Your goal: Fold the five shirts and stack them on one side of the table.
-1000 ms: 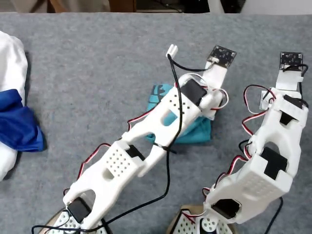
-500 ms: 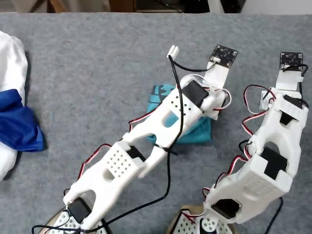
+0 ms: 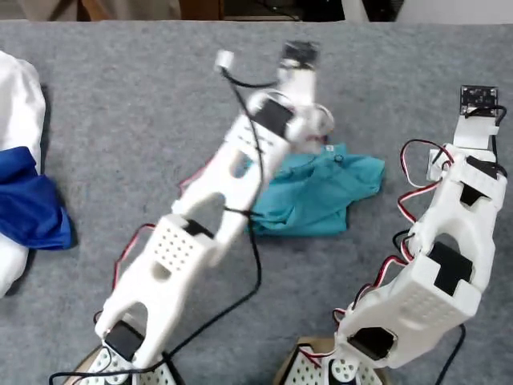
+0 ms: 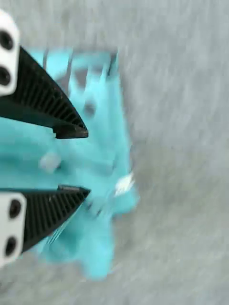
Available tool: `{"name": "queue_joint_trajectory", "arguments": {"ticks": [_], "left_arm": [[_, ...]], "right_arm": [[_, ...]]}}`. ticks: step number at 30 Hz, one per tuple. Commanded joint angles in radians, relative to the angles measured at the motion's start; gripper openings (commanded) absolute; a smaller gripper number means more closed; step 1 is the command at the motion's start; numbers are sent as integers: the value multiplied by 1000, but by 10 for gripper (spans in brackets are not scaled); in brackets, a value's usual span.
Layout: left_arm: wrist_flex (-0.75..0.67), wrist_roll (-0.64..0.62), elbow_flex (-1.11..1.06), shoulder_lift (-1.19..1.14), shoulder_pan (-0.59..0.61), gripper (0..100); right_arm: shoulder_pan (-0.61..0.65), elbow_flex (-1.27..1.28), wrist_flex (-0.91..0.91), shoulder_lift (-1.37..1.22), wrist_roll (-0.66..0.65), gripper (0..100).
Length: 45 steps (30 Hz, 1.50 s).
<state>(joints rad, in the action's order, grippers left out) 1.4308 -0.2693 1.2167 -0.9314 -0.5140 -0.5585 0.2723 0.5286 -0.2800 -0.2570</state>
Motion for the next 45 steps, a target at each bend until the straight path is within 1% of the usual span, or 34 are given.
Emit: {"name": "queue_joint_trajectory", "arguments": {"ticks": [1, 3, 8, 14, 15, 20, 30, 32, 36, 41, 45], "left_arm": [[-11, -8, -23, -8, 69, 118], [-5, -8, -31, -25, 84, 109], [2, -15, -18, -58, 86, 137], [75, -8, 95, -51, 86, 147], [86, -2, 103, -53, 89, 147], [92, 124, 78, -71, 83, 147], [86, 127, 80, -171, 89, 145], [86, 127, 81, -179, 91, 127], [84, 127, 89, -179, 98, 24], [94, 109, 158, -186, 147, 23], [94, 100, 160, -186, 176, 23]], "right_arm": [[-10, -45, 5, 2, 0, 16], [-10, -44, 5, 2, 0, 16], [4, -44, 5, 2, 0, 16], [16, -45, 21, 1, 0, 16], [16, -45, 21, 1, 0, 16], [15, -47, 21, 1, 0, 16], [15, -47, 21, 1, 0, 16], [15, -47, 21, 1, 0, 16], [15, -47, 21, 1, 0, 16], [15, -47, 21, 1, 0, 16], [15, -47, 21, 1, -2, 16]]}}
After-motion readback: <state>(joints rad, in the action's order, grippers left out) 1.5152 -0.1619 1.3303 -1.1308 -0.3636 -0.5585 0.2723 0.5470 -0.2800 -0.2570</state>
